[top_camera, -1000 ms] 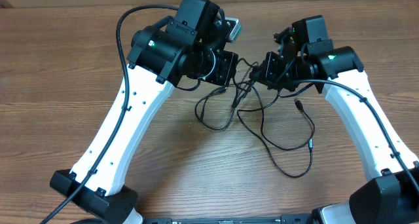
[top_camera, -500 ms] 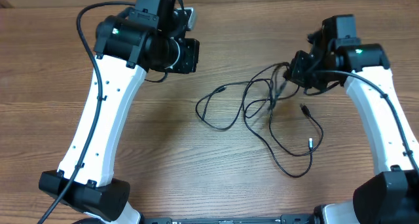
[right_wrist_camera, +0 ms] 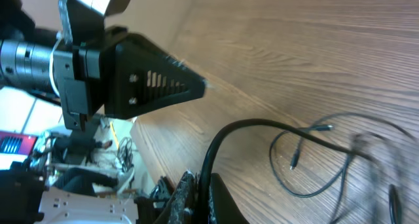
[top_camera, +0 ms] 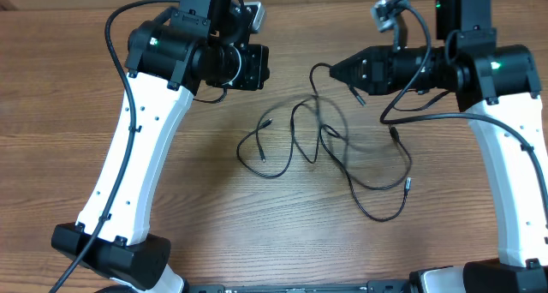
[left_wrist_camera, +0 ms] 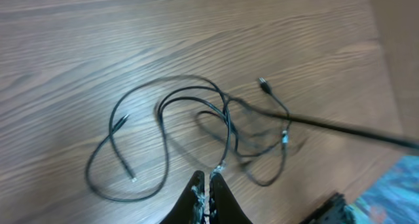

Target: Untangle cables

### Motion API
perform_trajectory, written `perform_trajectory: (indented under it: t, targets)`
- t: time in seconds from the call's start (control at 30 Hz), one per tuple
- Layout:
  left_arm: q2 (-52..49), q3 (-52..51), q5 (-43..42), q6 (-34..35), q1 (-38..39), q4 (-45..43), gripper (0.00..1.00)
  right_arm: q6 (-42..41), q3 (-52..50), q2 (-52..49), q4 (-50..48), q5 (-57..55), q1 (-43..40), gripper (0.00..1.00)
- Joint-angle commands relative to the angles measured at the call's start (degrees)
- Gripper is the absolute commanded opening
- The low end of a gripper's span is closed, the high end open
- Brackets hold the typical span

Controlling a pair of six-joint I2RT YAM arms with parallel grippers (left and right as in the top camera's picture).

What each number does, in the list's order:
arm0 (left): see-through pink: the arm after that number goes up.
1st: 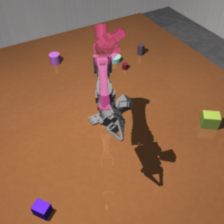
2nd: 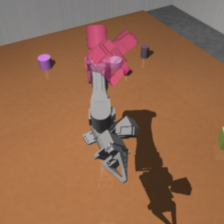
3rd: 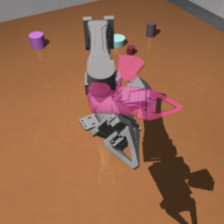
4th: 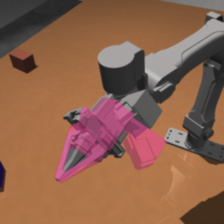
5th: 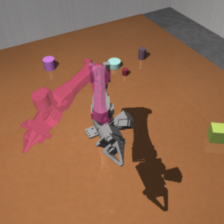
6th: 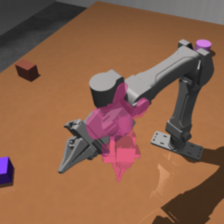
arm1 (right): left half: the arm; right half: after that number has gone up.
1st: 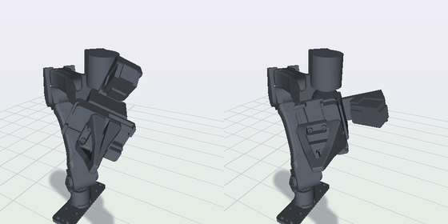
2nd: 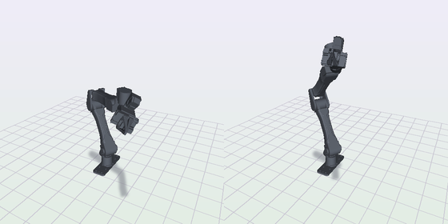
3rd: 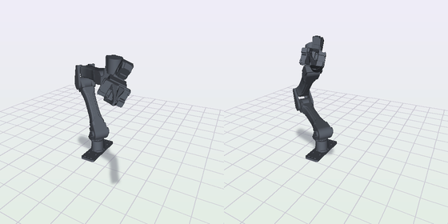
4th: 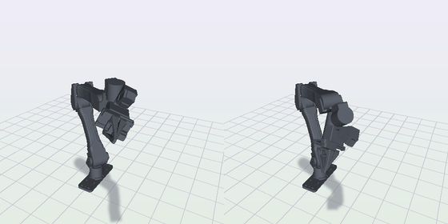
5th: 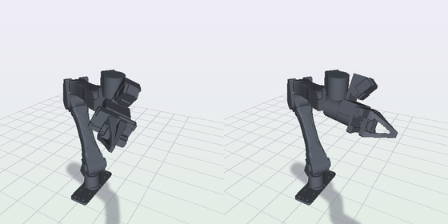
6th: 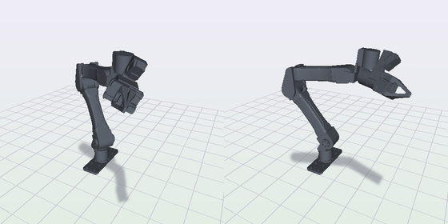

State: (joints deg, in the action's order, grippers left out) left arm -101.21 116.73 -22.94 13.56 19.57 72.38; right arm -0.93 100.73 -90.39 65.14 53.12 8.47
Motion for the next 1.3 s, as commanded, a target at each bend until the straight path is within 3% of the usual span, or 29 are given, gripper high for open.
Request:
perform_trajectory:
  t: [0.0,0.07,0.2,0.3,0.4,0.63,0.9,0.93,1.0,1.07,1.27]
  targets:
    - [0.6,0.3,-5.3,0.8,1.4,-1.4,0.11,1.2,0.7,0.3,-0.5,-1.0,0.9,0.04]
    - [0.0,0.3,-5.2,0.6,1.7,-1.4,0.18,1.2,0.7,0.3,0.0,-4.6,0.9,0.04]
    - [-1.6,0.2,-8.8,0.2,2.8,-2.9,0.21,1.2,0.7,0.3,1.0,-3.7,0.9,0.04]
    - [-3.1,0.2,-13.4,-4.2,4.0,-3.7,0.24,1.2,0.7,0.3,0.1,-3.6,0.9,0.04]
    - [-4.1,0.2,-14.1,-8.0,5.0,-3.7,0.41,0.7,0.8,0.3,-0.9,-3.5,0.9,0.04]
    - [-5.2,0.2,-10.0,-15.1,5.6,-5.1,0.58,0.8,0.8,0.3,-1.4,3.7,0.9,0.04]
    - [-5.4,0.1,-1.5,-15.1,5.6,-10.6,0.6,-1.2,0.8,0.3,-1.5,9.6,0.8,0.04]
    - [-5.4,0.1,-1.5,-15.1,5.6,-11.2,0.57,-1.2,0.8,0.3,-1.5,9.6,0.8,0.04]
    - [-5.4,0.1,-1.7,-14.8,5.6,-12.1,0.4,-1.2,0.8,0.3,-1.5,9.6,0.8,0.04]
    - [-5.4,0.1,-3.1,-14.5,5.6,-12.5,0.31,-1.2,0.8,0.3,-1.5,9.6,0.8,0.04]
    - [-5.4,0.1,-10.9,-14.5,5.6,-11.3,0.4,-2.5,0.8,0.3,-4.9,9.5,0.8,0.04]
